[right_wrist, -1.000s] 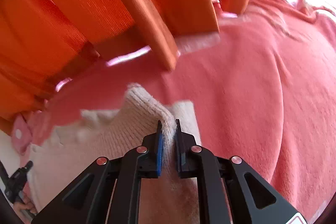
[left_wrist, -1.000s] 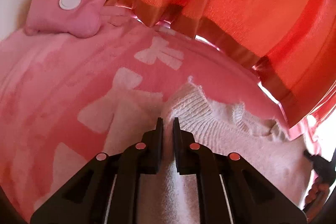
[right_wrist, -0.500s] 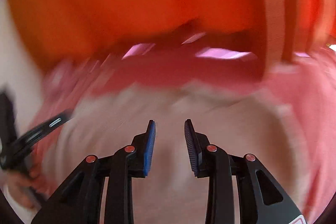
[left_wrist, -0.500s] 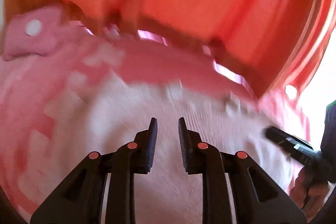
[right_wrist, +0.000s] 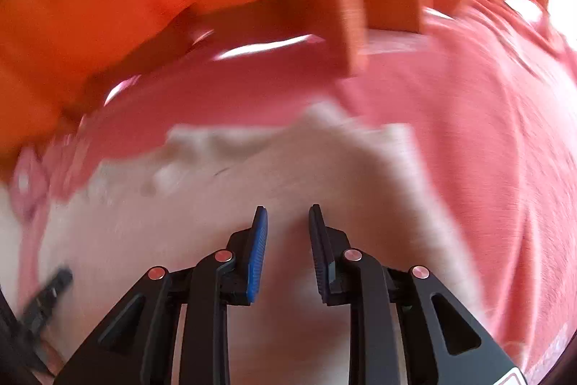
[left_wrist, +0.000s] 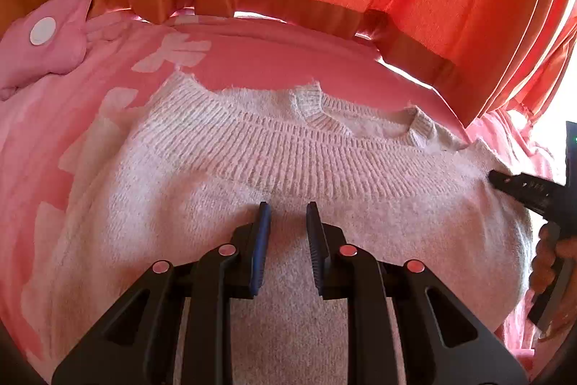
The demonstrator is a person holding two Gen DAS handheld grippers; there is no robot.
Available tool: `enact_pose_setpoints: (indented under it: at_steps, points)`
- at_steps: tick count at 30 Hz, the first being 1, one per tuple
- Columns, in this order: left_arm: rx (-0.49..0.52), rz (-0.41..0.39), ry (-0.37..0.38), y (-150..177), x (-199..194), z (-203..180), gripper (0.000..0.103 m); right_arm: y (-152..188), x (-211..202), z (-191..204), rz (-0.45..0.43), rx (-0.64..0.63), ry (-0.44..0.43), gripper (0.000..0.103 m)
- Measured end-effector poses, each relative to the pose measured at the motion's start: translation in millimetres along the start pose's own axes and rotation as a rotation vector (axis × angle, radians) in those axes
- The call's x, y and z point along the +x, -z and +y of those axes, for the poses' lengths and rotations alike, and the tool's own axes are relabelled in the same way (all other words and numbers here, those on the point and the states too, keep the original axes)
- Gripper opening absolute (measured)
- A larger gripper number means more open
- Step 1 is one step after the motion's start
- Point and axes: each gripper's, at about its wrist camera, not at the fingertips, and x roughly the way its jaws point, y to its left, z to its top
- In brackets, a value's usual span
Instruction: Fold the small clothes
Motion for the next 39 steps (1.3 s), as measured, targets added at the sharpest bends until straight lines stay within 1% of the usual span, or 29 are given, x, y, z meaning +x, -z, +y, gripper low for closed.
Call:
enact_pose_setpoints:
  at_steps: [1, 2, 3, 4, 6, 7, 10, 11, 12, 13, 15, 18, 20, 21, 22, 23, 24, 25, 27, 28, 29, 30, 32, 33, 34, 35, 36, 37, 39]
  points:
    - [0.001, 0.000, -0.001, -0.6, 1.1, -0.4, 0.020, -2.1, -1.0, -8.4, -0.010, 0.018, 0.013, 0.021]
    - [0.004, 0.000, -0.004, -0.7, 1.6, -1.0, 0.020, -3.0, 2.0, -14.7, -0.003, 0.030, 0.028, 0.021]
    - [0.006, -0.001, -0.007, -0.5, 1.8, -1.5, 0.020, -3.2, 5.8, -23.5, 0.015, 0.038, 0.030, 0.018]
    - [0.010, -0.002, -0.011, -0.6, 2.4, -2.4, 0.020, -2.6, 12.9, -25.4, 0.042, 0.043, 0.025, 0.018]
    - [0.015, -0.005, -0.017, -0.2, 2.8, -3.7, 0.020, -1.1, 9.5, -22.0, 0.035, 0.022, 0.039, 0.018]
    - [0.018, -0.005, -0.020, -0.2, 3.2, -4.2, 0.020, -1.5, 3.7, -17.1, 0.019, 0.012, 0.049, 0.018]
    - [0.029, -0.008, -0.030, 0.1, 3.7, -6.3, 0.020, -0.9, -16.9, -7.2, -0.043, 0.002, -0.001, 0.021]
    - [0.028, -0.008, -0.031, 0.2, 3.8, -6.7, 0.020, -1.4, -20.5, -4.1, -0.058, -0.013, 0.004, 0.021]
    - [0.027, -0.008, -0.029, 0.0, 3.8, -6.3, 0.020, -1.5, -18.2, 0.0, -0.059, -0.035, 0.040, 0.021]
    - [0.027, -0.009, -0.028, 0.1, 3.7, -5.9, 0.020, -2.9, -13.4, -3.0, -0.047, -0.043, 0.064, 0.021]
    - [0.026, -0.008, -0.025, 0.2, 3.3, -5.3, 0.020, -1.8, 8.4, -10.0, 0.028, -0.026, 0.098, 0.019]
    - [0.029, -0.008, -0.025, 0.0, 3.3, -5.5, 0.020, -3.3, 8.4, -20.4, 0.027, 0.002, 0.072, 0.017]
    - [0.028, -0.007, -0.025, -0.3, 3.0, -5.4, 0.020, -3.9, -5.4, -18.5, 0.002, 0.039, 0.041, 0.018]
    - [0.026, -0.006, -0.025, -0.2, 3.1, -5.7, 0.020, -3.4, -12.6, -15.3, -0.018, 0.031, 0.024, 0.020]
    - [0.025, -0.006, -0.023, -0.5, 3.0, -5.3, 0.021, -2.7, -17.5, -10.5, -0.043, 0.002, 0.026, 0.021]
    - [0.023, -0.006, -0.022, -0.6, 3.0, -5.1, 0.021, -2.0, -14.4, -7.3, -0.044, -0.027, 0.069, 0.022]
    - [0.021, -0.005, -0.021, -1.0, 3.1, -4.9, 0.021, -1.5, -7.4, -6.4, -0.024, -0.042, 0.110, 0.023]
    - [0.016, -0.007, -0.019, -1.2, 2.4, -4.5, 0.021, 1.1, 8.4, -7.7, 0.030, -0.055, 0.150, 0.020]
    - [-0.030, -0.021, 0.012, -3.6, -5.2, 0.8, 0.021, 1.8, 3.1, -4.4, -0.003, -0.046, 0.158, 0.019]
    - [-0.052, -0.034, 0.021, -5.6, -11.0, 5.2, 0.023, 1.4, -2.7, 0.1, -0.015, -0.050, 0.143, 0.024]
    - [-0.082, -0.059, 0.009, -8.7, -20.9, 13.6, 0.033, 2.5, -13.5, 7.7, -0.039, -0.056, 0.099, 0.026]
    - [-0.107, -0.083, -0.010, -11.2, -29.0, 22.2, 0.039, 5.6, -26.5, 21.4, -0.062, -0.071, 0.026, 0.026]
    - [-0.197, -0.132, -0.077, -14.2, -48.9, 48.4, 0.058, 14.0, -39.5, 47.3, -0.069, -0.129, -0.079, 0.027]
    - [-0.244, -0.146, -0.103, -13.8, -55.8, 61.0, 0.061, 23.7, -45.1, 69.0, -0.066, -0.188, -0.140, 0.027]
    - [-0.312, -0.155, -0.127, -12.3, -61.9, 78.0, 0.066, 31.3, -45.5, 83.0, -0.054, -0.228, -0.169, 0.027]
    - [-0.385, -0.147, -0.136, -10.4, -63.9, 96.3, 0.068, 41.1, -42.3, 100.2, -0.025, -0.279, -0.196, 0.027]
    - [-0.436, -0.129, -0.132, -8.6, -62.6, 109.0, 0.068, 48.0, -38.3, 111.2, -0.002, -0.308, -0.208, 0.027]
    - [-0.506, -0.086, -0.117, -5.1, -56.5, 125.1, 0.069, 58.7, -30.9, 128.1, 0.037, -0.349, -0.219, 0.027]
    - [-0.574, -0.024, -0.086, 0.7, -45.1, 139.2, 0.069, 72.5, -17.9, 146.0, 0.090, -0.401, -0.217, 0.027]
